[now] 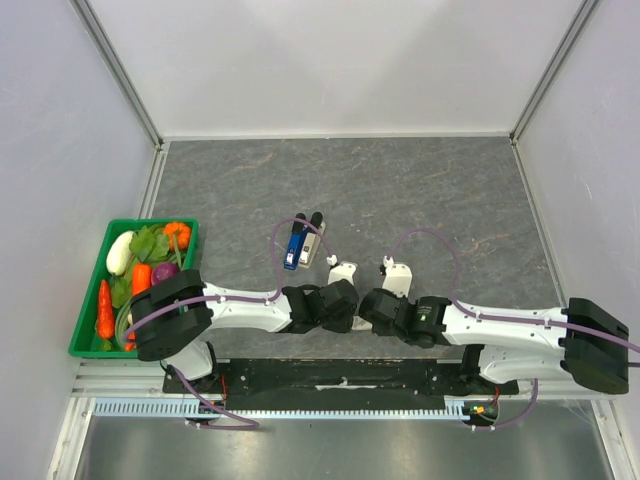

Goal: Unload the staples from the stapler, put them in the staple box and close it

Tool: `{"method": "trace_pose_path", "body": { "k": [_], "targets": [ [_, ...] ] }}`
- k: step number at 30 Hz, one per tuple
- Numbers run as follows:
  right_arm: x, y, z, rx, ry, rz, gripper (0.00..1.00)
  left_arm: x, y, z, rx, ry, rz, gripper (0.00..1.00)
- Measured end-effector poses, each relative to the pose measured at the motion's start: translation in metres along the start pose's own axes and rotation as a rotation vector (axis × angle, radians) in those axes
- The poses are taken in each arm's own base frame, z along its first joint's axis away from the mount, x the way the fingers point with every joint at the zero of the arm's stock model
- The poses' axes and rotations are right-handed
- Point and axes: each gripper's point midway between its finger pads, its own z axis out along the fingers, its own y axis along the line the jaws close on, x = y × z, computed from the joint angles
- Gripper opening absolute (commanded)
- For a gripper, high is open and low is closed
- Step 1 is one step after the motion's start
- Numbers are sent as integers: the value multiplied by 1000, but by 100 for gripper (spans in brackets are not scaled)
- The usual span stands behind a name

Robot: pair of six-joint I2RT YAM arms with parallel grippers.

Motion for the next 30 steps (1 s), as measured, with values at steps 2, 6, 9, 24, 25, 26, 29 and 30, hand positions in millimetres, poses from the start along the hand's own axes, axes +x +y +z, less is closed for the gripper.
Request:
{"method": "trace_pose_path", "body": {
  "k": [2,6,9,24,25,26,29,30],
  "targets": [
    [0,-1,2,8,-2,-4,17,0,0,0,0,0,1,27],
    [4,-5,6,34,6,-16,18,0,0,0,-1,-1,1,27],
    [6,-8,8,52,10,-24,18,0,0,0,1,-2,1,27],
    [-5,-15,-2,61,-37,8,21,2,-10,3,29,3,0,26],
    [-5,-16,-2,65,-37,8,21,2,-11,3,31,3,0,26],
    [-5,-17,-2,69,-37,8,22,3,-11,3,33,5,1,26],
    [-4,-19,-3,77,-33,5,22,2,-13,4,35,5,2,26],
    [-3,-20,-2,79,-32,4,23,2,-13,4,35,7,2,26]
  ]
}}
